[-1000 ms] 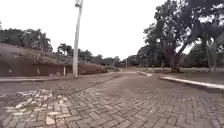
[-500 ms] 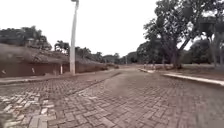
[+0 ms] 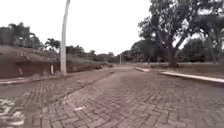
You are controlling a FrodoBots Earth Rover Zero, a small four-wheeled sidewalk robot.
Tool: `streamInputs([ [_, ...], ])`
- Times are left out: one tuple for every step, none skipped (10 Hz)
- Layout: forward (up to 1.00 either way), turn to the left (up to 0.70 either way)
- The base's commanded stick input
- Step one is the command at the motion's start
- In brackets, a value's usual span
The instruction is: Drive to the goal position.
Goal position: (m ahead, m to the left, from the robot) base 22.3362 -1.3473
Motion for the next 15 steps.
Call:
streamInputs([
  [1.00,0.00],
  [1.00,0.00],
  [1.00,0.00],
  [1.00,0.00],
  [1.00,0.00],
  [1.00,0.00],
  [1.00,0.00],
  [1.00,0.00],
  [1.00,0.00],
  [1.00,0.00],
  [1.00,0.00],
  [1.00,0.00],
  [1.00,0.00],
  [1.00,0.00],
  [1.00,0.00],
])
